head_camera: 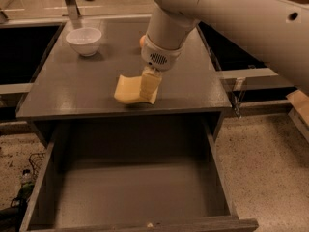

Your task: Pick sponge from top drawer and place on counter

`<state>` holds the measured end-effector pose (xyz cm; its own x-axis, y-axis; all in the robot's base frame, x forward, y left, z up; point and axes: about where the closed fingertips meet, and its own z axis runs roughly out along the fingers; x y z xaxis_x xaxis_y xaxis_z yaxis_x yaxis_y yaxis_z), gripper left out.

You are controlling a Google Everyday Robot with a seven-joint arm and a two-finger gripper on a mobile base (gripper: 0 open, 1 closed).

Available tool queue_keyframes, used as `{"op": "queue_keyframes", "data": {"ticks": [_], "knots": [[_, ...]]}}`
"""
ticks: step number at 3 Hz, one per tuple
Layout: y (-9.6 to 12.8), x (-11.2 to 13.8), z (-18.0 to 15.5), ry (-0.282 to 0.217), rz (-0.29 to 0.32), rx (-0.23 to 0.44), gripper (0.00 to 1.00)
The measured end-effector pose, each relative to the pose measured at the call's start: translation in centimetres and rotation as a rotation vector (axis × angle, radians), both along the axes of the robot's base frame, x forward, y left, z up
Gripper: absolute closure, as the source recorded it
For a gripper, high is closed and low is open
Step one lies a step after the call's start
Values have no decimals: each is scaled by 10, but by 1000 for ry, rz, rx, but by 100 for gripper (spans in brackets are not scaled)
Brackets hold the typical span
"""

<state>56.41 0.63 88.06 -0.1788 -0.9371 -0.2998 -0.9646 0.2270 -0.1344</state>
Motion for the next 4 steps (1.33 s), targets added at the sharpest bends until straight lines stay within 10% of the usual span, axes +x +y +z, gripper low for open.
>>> {"op": "queue_keyframes", "data": {"ticks": [4], "knots": [[-2, 31, -17, 57, -11, 60, 100]]}}
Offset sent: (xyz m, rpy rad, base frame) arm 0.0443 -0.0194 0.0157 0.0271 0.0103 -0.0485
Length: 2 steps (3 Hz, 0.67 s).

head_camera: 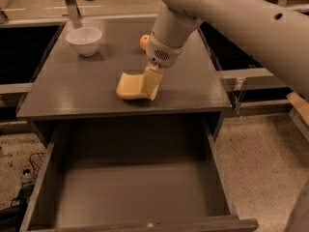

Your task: Pick sponge from top drawer and place on counter

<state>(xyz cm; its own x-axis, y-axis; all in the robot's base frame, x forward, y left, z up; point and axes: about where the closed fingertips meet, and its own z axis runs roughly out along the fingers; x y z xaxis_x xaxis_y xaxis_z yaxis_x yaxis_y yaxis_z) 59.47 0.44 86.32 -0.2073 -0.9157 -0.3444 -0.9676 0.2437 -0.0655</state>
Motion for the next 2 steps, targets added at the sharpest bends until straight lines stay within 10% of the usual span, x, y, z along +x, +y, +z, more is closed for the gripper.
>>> {"op": "queue_keyframes", "data": {"ticks": [2], "knots": [[8, -3, -17, 35, 20, 6, 100]]}}
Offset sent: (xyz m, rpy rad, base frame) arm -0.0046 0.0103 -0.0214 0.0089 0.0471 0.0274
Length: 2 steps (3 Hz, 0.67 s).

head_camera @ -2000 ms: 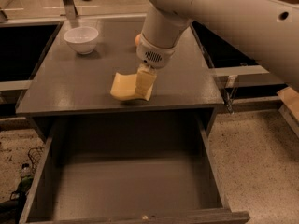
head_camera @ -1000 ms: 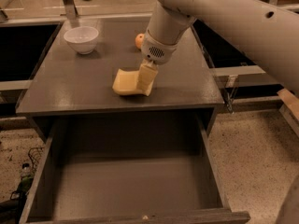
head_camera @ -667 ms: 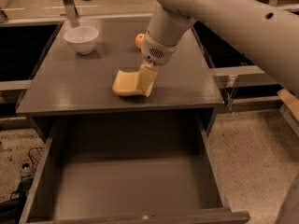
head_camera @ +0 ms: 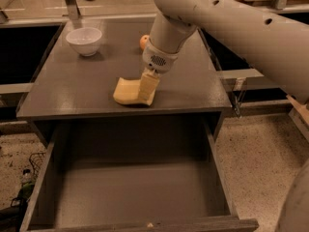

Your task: Pick sponge from top drawer and place on counter

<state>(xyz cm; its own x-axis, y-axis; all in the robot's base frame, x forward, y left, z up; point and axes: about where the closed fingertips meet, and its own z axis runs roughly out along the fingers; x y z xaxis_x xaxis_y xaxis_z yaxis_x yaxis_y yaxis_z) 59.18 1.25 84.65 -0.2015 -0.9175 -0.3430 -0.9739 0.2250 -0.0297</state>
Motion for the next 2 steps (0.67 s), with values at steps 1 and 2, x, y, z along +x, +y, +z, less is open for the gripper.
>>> {"op": "queue_keyframes", "data": {"ticks": [1, 2], "knots": [[2, -1, -4, 5, 6, 1, 100], [2, -1, -4, 5, 6, 1, 84]]}}
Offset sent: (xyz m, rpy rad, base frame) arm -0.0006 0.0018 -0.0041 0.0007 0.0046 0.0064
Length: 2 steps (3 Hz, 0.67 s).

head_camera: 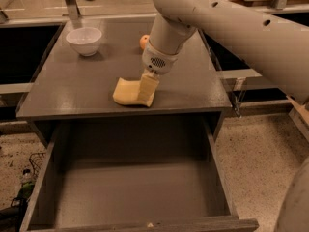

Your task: Pick sponge from top drawer and place on counter

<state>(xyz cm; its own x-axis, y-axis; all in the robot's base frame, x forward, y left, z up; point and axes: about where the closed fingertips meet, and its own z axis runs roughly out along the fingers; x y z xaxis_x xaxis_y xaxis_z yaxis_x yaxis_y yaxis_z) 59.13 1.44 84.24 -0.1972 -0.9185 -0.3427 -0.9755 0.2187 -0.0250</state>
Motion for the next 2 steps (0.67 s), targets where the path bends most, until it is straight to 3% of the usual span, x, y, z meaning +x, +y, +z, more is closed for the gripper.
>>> {"op": "queue_keyframes", "data": {"ticks": [1, 2], "knots": [[0, 0, 0, 0, 0, 0, 53], [0, 0, 0, 0, 0, 0, 30]]}}
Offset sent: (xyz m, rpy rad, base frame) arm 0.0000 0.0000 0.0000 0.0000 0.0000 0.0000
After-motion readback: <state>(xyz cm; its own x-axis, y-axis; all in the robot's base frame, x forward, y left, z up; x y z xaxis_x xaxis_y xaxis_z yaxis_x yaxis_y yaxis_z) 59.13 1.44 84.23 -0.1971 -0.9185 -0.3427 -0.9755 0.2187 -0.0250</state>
